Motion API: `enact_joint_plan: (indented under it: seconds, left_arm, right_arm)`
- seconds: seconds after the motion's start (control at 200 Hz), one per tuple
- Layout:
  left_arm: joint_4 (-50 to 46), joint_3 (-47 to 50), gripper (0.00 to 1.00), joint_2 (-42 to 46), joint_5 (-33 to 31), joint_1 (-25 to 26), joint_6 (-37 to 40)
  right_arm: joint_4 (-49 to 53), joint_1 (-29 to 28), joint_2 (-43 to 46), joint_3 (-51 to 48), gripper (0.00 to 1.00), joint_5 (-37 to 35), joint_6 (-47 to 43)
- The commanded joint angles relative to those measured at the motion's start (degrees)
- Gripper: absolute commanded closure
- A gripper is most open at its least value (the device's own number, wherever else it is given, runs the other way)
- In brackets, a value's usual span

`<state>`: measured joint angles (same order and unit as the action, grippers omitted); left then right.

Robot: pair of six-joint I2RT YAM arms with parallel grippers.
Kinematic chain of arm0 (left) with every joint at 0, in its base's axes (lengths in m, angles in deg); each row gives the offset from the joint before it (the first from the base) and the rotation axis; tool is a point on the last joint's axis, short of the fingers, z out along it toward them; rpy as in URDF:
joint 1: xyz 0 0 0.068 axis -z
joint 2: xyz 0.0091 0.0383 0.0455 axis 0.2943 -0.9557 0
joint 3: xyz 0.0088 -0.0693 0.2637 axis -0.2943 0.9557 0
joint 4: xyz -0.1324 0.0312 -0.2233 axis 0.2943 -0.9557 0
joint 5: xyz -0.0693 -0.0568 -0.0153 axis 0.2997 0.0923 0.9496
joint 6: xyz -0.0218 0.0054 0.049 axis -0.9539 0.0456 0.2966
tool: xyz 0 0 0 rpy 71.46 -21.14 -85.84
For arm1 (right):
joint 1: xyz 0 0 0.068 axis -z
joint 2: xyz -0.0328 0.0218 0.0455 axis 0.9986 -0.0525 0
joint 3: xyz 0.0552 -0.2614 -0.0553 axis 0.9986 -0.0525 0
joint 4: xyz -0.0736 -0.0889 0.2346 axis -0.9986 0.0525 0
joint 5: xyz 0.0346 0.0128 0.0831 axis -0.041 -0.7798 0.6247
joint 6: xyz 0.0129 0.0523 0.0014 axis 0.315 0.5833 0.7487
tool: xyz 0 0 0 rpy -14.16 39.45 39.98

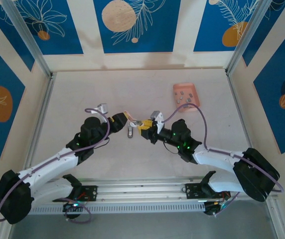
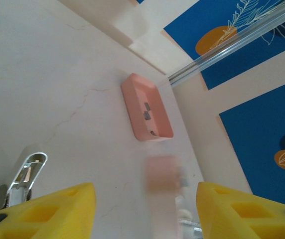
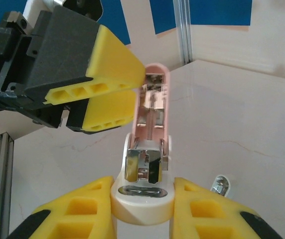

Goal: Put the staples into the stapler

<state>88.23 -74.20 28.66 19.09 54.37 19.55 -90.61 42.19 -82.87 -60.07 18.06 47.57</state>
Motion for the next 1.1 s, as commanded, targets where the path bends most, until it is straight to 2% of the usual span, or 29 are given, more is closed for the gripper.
enact_joint_plan:
  seconds: [0.0, 0.2, 0.375, 0.69, 1.095]
  left_arm:
    - [3.7, 0.4, 0.47, -0.9, 1.6, -0.5, -2.0]
    - [4.5, 1.1, 0.53, -1.0, 1.1, -0.5, -3.1]
    - [3.5, 1.5, 0.66, 0.2, 0.1, -0.4, -2.0]
    - [0.0, 1.6, 0.82, 3.3, -1.5, -0.4, 0.6]
    - [0.8, 1.4, 0.90, 3.5, -0.4, -0.5, 1.3]
  right_arm:
    - [-4.2, -1.5, -0.7, 2.5, 1.00, 1.0, -0.7]
    - [-4.1, -2.3, -0.9, 2.9, 1.00, 0.8, -1.7]
    - [-3.4, -2.4, -1.0, 2.9, 1.00, 0.8, -1.9]
    - [-2.8, -2.7, -1.8, 2.7, 1.00, 0.5, -1.8]
    - [-2.9, -3.2, -3.0, 3.1, 1.00, 0.5, -1.8]
